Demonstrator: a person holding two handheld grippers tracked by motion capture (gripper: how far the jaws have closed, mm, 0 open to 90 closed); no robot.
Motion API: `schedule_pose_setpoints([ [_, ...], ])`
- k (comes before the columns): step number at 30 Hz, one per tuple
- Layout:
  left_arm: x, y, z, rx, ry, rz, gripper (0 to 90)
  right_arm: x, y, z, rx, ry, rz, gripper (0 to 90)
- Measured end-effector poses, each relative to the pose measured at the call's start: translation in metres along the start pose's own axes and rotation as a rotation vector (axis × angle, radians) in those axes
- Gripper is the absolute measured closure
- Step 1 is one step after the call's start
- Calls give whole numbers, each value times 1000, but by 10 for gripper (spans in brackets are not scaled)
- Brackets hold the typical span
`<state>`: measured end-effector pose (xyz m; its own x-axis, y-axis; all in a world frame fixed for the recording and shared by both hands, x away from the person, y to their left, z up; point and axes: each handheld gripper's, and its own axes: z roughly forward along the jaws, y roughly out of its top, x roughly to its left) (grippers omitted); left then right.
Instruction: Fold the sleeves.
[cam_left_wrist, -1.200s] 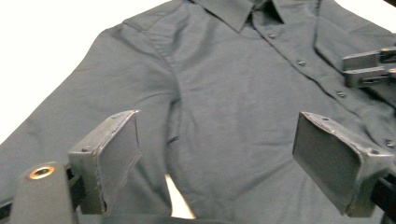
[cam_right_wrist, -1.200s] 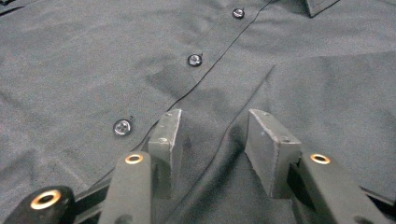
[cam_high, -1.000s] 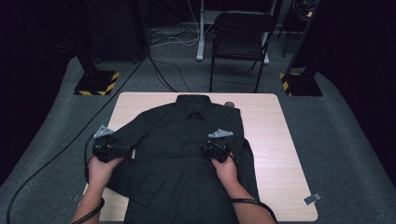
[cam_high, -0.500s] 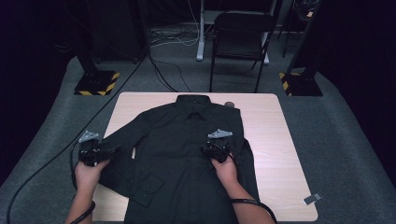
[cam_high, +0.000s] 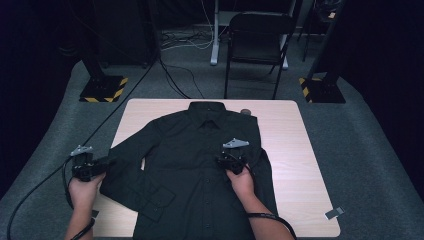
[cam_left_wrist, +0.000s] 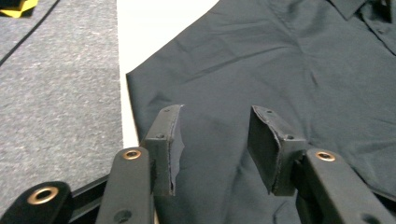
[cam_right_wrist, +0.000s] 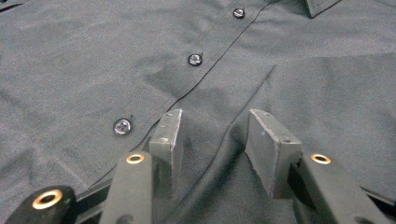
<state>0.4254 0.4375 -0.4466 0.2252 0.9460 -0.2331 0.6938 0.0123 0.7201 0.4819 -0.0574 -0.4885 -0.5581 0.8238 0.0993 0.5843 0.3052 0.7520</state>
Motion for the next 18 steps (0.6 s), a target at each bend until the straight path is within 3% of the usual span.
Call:
schedule_pose_setpoints([
  [9, 13, -7, 0, 33, 22, -43, 633, 0, 0, 0, -1, 2, 4, 559],
  [18, 16, -12, 2, 53, 81, -34, 645, -1, 0, 0, -1, 2, 7, 561],
])
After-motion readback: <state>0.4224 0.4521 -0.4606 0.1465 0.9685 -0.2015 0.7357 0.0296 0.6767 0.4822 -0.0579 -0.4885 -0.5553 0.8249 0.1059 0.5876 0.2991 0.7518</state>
